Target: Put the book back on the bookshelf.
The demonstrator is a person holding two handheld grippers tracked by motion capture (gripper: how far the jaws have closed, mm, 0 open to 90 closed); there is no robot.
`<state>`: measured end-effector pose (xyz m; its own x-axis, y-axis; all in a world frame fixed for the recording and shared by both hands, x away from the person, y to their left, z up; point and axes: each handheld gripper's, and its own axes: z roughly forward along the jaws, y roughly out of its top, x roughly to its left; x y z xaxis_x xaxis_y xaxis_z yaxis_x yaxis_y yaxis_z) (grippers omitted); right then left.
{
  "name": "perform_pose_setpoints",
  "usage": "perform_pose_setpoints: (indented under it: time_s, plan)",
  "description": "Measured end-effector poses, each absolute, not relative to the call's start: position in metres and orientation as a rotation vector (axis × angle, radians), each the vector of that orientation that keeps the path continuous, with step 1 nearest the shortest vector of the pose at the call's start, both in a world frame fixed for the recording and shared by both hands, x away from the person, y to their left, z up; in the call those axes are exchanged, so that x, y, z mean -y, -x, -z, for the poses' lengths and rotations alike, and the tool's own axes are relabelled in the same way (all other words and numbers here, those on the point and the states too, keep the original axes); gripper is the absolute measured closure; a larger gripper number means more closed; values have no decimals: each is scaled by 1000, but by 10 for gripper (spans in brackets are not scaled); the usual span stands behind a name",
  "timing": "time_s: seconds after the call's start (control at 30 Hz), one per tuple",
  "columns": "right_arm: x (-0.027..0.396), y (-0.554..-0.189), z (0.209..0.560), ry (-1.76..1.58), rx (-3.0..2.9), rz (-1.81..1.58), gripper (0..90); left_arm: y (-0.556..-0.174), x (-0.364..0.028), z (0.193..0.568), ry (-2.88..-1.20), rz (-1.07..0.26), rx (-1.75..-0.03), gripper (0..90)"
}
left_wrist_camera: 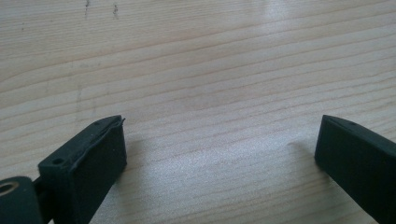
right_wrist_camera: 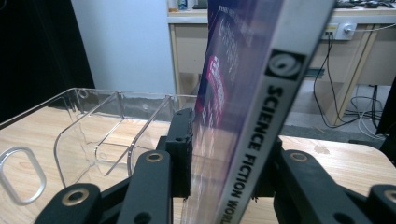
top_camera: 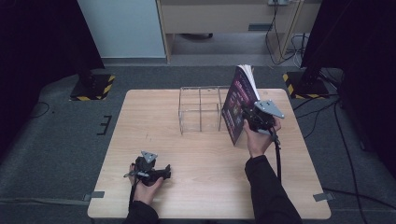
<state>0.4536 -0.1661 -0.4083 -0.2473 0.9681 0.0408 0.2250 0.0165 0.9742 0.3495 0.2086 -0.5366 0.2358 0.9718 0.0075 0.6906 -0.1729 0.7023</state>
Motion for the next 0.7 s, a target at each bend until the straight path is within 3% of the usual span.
perform_pose_setpoints:
  time_s: [0.37, 0.47, 0.53, 0.7]
  plan:
    - [171, -450, 407, -1247, -1578, -1313, 511, -349, -209, 537, -1937, -630, -1518, 14]
    - [176, -450, 409, -1249, -1593, -1325, 582, -349, -209, 537, -1937, -630, -1519, 14]
    - [178, -449, 409, -1246, -1602, -1312, 688, -349, -209, 537, -1937, -630, -1518, 13]
    - [180, -450, 409, -1275, -1593, -1313, 758, -349, -209, 537, -1938, -630, -1518, 13]
